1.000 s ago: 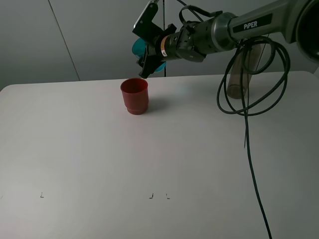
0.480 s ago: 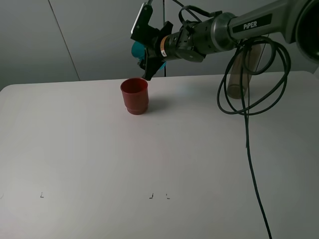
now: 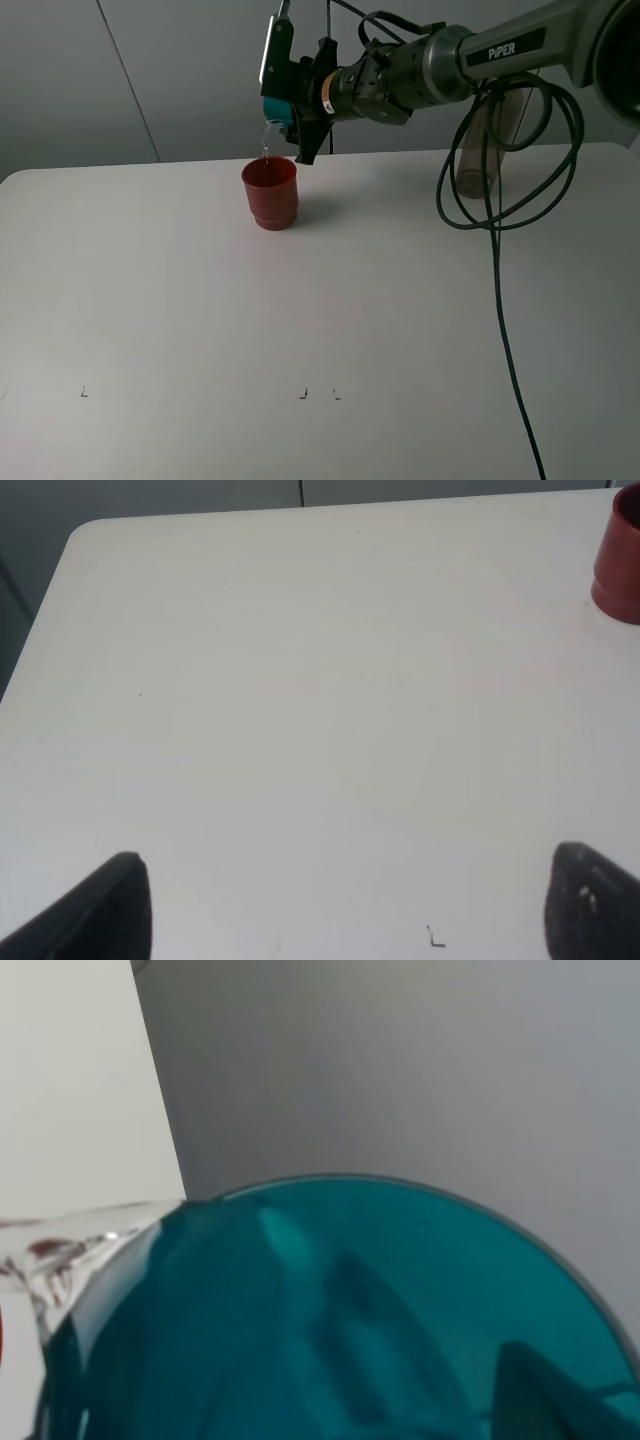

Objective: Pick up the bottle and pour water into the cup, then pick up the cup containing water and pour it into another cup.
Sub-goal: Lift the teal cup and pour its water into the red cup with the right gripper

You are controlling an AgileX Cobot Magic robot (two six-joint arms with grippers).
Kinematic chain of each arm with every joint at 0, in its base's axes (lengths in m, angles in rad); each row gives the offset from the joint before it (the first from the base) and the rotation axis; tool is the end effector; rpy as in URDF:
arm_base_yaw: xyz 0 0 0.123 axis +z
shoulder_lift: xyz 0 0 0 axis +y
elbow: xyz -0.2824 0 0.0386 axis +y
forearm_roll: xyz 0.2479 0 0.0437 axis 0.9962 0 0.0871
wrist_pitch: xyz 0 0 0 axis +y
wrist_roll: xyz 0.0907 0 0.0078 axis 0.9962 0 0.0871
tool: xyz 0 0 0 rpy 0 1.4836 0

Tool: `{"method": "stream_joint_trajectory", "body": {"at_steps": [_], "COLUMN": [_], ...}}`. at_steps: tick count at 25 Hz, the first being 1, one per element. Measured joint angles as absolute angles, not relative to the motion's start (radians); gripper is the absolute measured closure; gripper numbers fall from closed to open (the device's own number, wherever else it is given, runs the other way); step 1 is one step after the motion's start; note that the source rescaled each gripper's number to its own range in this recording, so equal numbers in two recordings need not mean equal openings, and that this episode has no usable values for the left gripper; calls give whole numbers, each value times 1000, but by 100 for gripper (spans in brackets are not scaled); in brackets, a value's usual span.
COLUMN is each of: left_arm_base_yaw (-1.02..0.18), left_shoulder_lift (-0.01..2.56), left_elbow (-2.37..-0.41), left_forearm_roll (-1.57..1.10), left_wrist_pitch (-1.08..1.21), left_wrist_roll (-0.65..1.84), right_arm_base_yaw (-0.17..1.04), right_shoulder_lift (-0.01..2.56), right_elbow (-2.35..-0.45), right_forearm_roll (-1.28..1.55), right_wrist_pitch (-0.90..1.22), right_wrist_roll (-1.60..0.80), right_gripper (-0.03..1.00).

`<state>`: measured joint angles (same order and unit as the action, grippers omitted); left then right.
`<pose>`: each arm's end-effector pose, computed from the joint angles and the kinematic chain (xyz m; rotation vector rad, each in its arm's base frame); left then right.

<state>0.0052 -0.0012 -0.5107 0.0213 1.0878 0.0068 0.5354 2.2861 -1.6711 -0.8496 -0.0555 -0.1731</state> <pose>-0.0074 0.0017 0.2780 0.0002 2.0595 0.0330 0.4472 0.2696 0.1606 -1.4731 1.4563 -0.2571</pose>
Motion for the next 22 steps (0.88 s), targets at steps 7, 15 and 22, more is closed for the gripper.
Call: {"method": "stream_joint_trajectory", "body": {"at_steps": [7,15,22], "left_arm_base_yaw": [5,5,5], "left_shoulder_lift": [-1,-1,-1], "left_elbow": [-511,-511,-511], "left_forearm_roll": [21,21,21], "left_wrist_pitch": [1088,1088,1088], "left_wrist_roll": [0,0,0], "right_arm_base_yaw": [536,536,538], "right_shoulder_lift": [2286,2286,2286], "right_elbow": [-1671,-1671,-1671], "right_forearm_roll": [-850,-850,-850], "right_wrist_pitch": [-55,-70,-70], "right_wrist_roll": [-225,-281,-336], "right_gripper": [88,88,88]}}
